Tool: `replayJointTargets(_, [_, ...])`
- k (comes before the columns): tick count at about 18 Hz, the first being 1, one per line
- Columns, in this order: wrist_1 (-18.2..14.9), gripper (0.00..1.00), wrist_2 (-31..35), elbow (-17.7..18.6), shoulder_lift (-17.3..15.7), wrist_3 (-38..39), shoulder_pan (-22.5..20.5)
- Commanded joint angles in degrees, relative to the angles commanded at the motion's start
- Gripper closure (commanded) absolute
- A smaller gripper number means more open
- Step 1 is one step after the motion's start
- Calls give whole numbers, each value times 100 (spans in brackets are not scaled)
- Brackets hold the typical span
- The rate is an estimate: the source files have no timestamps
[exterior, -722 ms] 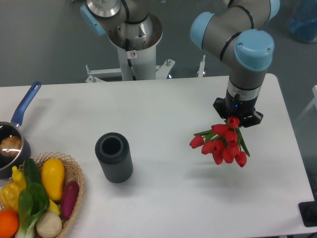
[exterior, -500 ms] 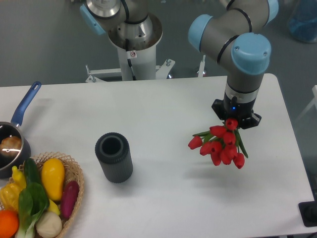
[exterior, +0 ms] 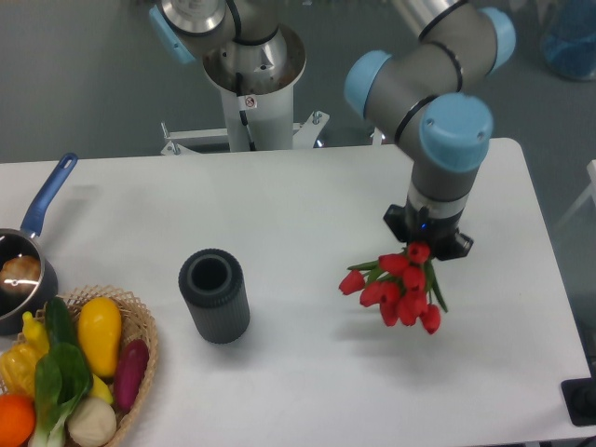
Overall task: Place the flowers on the table
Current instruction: 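Lower the held red tulips toward the table beside the grey vase, then open the gripper to release the tulips onto the table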
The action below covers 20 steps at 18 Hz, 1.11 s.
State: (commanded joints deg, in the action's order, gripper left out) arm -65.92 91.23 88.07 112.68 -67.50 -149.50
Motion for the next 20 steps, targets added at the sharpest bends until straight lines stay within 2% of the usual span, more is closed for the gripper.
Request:
replayJointTargets(1, [0, 6, -18, 0, -9, 0, 0])
replayJointTargets(2, [35, 0, -53, 0, -9, 9, 0])
replayJointTargets(8, [553, 0, -88, 211, -35, -44, -35])
replayJointTargets(12, [597, 0, -71, 220, -9, -44, -44])
replayJointTargets(15, [878, 0, -62, 255, 88, -62, -97])
replayJointTargets(20, [905, 0, -62, 281, 97, -62, -97])
